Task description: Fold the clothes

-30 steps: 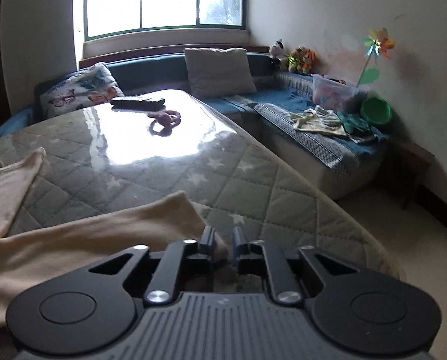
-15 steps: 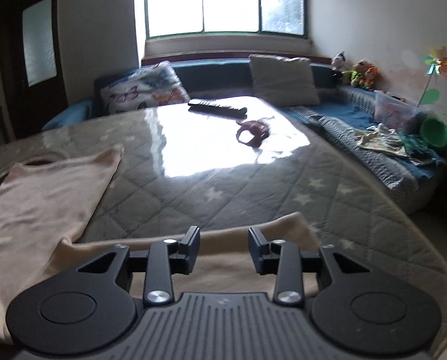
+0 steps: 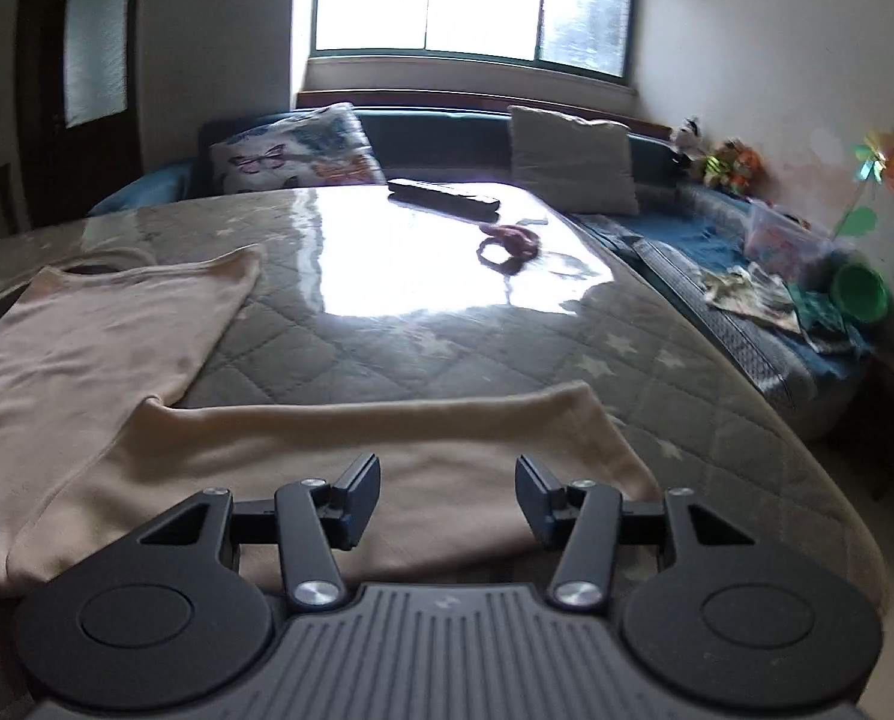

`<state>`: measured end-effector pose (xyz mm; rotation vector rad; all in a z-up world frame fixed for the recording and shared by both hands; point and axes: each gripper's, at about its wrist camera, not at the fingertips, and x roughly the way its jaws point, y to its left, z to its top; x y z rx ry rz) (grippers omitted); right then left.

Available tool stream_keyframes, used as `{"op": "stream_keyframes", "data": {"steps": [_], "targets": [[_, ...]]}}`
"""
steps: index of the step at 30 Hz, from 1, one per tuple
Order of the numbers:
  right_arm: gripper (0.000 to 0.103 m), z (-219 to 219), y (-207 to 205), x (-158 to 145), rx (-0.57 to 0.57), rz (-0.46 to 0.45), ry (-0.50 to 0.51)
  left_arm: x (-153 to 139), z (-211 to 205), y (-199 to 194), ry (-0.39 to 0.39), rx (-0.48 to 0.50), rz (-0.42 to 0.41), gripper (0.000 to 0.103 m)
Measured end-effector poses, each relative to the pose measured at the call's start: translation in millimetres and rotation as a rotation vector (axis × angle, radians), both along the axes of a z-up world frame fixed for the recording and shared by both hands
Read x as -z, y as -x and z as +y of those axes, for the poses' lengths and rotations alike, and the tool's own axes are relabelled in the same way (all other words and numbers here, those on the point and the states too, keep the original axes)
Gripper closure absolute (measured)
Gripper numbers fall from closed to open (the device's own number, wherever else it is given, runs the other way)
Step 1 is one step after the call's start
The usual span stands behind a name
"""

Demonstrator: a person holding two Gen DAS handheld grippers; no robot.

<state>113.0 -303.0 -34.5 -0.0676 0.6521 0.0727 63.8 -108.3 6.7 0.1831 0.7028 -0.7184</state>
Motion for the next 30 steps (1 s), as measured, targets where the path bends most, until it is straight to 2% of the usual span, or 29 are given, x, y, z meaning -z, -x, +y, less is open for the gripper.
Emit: {"op": "stream_keyframes", "data": {"steps": [4,9,14,15,16,25,30], "targets": [[0.053,-25,2,6,0.069,0.023,-0.035,6,-4,1,-0.013,0.016,0.015,0.069],[0.054,-39,-3,10,0.091,0.026,-0.066,10,-5,1,-0.023,0.018,0.027,0.069],[0.055,-48,-17,13,0.139,0.019,-0.052,10,-4,2,-0.026,0.023,0.027,0.069],[0.062,-50,-20,13,0.150,0.015,-0.043,10,-4,2,-0.028,0.025,0.026,0.069],[0.064,-51,-21,13,0.158,0.013,-0.037,10,-5,3,-0.029,0.027,0.025,0.069],[0.065,-56,-47,15,0.216,-0.010,0.052,10,0,9,-0.029,0.034,0.020,0.068],[0.065,-54,-45,12,0.213,-0.010,0.041,2,14,18,-0.007,-0.006,0.003,0.062]]}}
